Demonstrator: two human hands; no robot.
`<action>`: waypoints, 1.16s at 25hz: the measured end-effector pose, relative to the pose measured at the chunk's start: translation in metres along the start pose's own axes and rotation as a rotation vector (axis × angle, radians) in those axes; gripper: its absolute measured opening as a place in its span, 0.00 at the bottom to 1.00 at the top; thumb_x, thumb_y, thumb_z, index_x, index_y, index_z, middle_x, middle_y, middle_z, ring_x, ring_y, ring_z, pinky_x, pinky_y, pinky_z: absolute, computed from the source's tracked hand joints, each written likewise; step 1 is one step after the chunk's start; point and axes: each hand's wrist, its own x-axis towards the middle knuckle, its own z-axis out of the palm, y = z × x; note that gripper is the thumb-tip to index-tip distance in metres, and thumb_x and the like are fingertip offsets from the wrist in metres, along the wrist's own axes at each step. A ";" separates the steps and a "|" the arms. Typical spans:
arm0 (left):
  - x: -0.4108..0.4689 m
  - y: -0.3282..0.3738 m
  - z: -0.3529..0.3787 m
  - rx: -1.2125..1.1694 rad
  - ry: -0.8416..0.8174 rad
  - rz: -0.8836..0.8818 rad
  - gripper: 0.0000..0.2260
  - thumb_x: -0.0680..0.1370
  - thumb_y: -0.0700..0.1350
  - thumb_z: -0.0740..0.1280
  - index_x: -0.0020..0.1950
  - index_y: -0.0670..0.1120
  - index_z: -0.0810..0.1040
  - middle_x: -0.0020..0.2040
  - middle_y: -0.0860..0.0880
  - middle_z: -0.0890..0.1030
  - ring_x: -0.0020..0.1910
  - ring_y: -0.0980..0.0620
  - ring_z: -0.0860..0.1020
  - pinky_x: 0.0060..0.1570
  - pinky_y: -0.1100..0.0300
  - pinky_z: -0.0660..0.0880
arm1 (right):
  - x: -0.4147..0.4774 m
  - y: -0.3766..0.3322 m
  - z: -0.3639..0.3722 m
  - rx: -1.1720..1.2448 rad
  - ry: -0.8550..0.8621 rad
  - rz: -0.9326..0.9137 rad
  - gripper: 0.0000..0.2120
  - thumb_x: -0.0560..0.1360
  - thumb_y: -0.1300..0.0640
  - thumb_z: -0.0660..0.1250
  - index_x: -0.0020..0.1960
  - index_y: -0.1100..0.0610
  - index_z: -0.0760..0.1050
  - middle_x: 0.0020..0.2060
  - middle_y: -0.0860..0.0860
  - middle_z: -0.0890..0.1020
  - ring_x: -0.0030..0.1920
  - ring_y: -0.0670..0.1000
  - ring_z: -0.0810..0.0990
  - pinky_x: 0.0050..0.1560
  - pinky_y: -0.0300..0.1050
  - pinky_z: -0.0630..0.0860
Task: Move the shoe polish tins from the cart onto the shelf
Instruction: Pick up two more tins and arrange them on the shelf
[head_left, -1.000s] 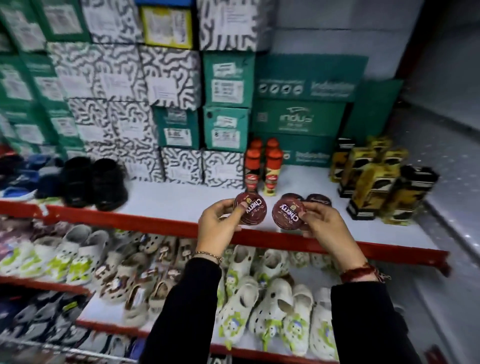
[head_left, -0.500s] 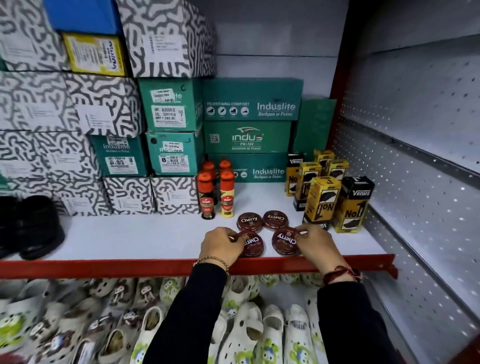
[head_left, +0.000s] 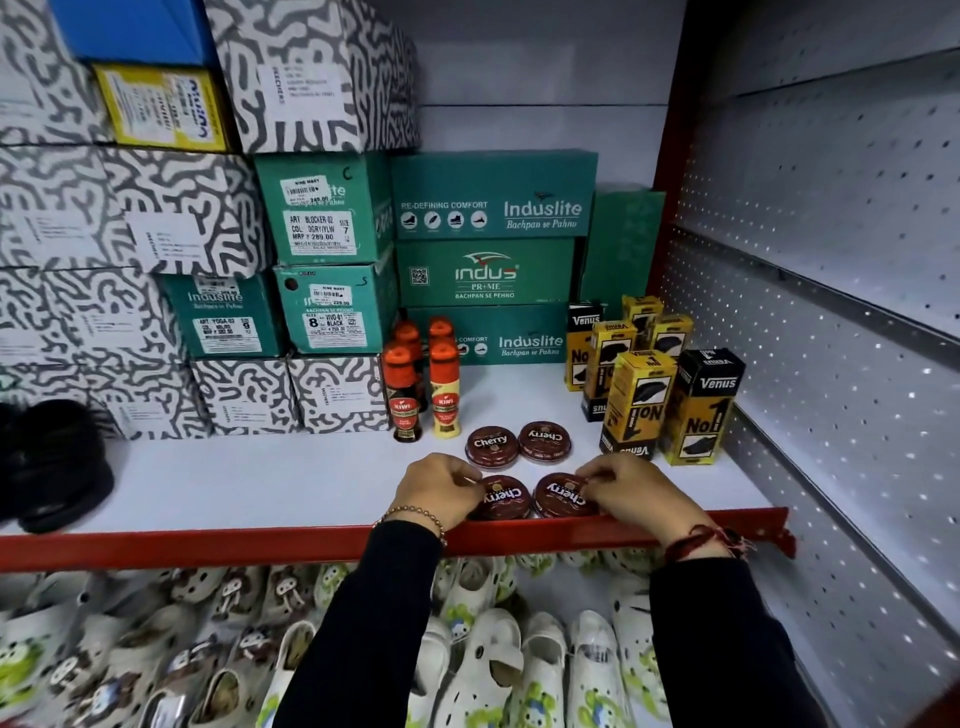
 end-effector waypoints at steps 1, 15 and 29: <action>0.000 0.001 -0.001 -0.003 0.006 0.010 0.15 0.71 0.44 0.70 0.57 0.48 0.84 0.54 0.47 0.85 0.51 0.46 0.84 0.58 0.51 0.80 | 0.001 -0.001 0.001 -0.055 0.025 -0.016 0.15 0.73 0.55 0.64 0.59 0.49 0.79 0.61 0.53 0.81 0.60 0.54 0.79 0.65 0.53 0.74; 0.002 0.013 0.008 0.282 -0.122 0.266 0.26 0.76 0.39 0.61 0.76 0.47 0.67 0.76 0.44 0.69 0.73 0.45 0.71 0.74 0.55 0.65 | 0.009 -0.019 0.015 -0.355 0.060 -0.326 0.25 0.73 0.62 0.61 0.69 0.53 0.73 0.70 0.51 0.75 0.71 0.53 0.73 0.74 0.51 0.65; -0.006 0.012 0.002 0.281 -0.132 0.332 0.24 0.78 0.38 0.60 0.74 0.47 0.69 0.65 0.36 0.78 0.64 0.39 0.77 0.64 0.57 0.72 | 0.002 -0.017 0.016 -0.276 0.094 -0.360 0.19 0.75 0.63 0.64 0.64 0.55 0.78 0.65 0.52 0.79 0.67 0.52 0.76 0.72 0.48 0.69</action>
